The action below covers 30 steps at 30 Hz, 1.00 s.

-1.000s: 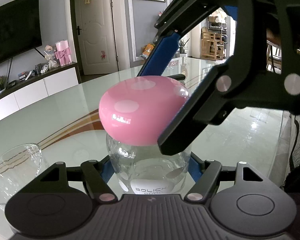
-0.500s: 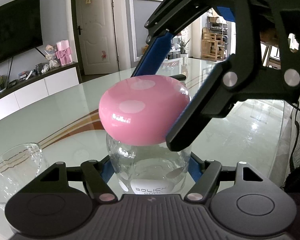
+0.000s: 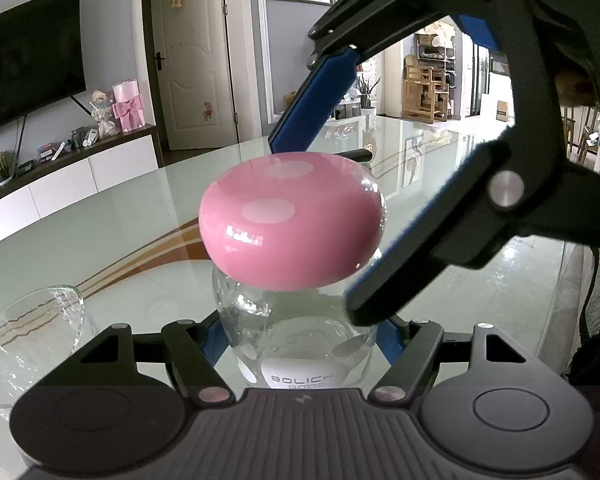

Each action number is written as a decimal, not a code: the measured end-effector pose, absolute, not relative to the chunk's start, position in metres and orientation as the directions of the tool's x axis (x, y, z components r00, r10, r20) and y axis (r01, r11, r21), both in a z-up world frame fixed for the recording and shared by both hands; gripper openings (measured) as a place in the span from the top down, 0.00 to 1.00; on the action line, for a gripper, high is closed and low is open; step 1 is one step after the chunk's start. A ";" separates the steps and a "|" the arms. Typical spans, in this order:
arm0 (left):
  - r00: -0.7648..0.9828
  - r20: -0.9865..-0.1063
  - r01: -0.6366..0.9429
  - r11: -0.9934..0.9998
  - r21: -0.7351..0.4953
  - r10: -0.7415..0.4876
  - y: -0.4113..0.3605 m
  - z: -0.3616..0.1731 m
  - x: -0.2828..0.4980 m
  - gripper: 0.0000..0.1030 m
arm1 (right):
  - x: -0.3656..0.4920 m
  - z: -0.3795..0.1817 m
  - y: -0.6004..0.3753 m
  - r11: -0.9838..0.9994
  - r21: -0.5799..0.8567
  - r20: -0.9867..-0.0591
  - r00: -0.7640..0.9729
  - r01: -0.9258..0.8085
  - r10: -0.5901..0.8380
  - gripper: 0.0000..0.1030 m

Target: Unscrew bottle cap and pour

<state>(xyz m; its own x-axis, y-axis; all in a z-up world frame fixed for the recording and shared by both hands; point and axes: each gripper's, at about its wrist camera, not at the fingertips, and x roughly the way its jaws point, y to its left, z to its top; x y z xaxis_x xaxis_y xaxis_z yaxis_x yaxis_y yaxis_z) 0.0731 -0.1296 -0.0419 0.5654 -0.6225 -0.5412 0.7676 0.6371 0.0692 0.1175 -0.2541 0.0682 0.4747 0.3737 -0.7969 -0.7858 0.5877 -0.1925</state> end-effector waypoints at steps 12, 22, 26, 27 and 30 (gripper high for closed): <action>0.565 -0.542 0.767 0.638 0.069 -0.622 -0.133 -0.044 0.070 0.27 | 0.123 0.068 -0.253 0.744 -0.115 -0.800 0.506 -0.658 0.323 0.19; 0.564 -0.546 0.767 0.638 0.068 -0.620 -0.132 -0.042 0.072 0.27 | 0.124 0.069 -0.249 0.785 -0.085 -0.810 0.501 -0.613 0.304 0.30; 0.564 -0.545 0.767 0.639 0.066 -0.620 -0.131 -0.041 0.070 0.27 | 0.125 0.067 -0.249 0.786 -0.075 -0.818 0.489 -0.613 0.303 0.34; 0.564 -0.545 0.767 0.639 0.066 -0.620 -0.130 -0.041 0.069 0.27 | 0.124 0.067 -0.249 0.785 -0.076 -0.818 0.488 -0.615 0.304 0.36; 0.563 -0.545 0.767 0.639 0.065 -0.621 -0.130 -0.041 0.072 0.27 | 0.123 0.067 -0.248 0.780 -0.076 -0.818 0.487 -0.621 0.307 0.36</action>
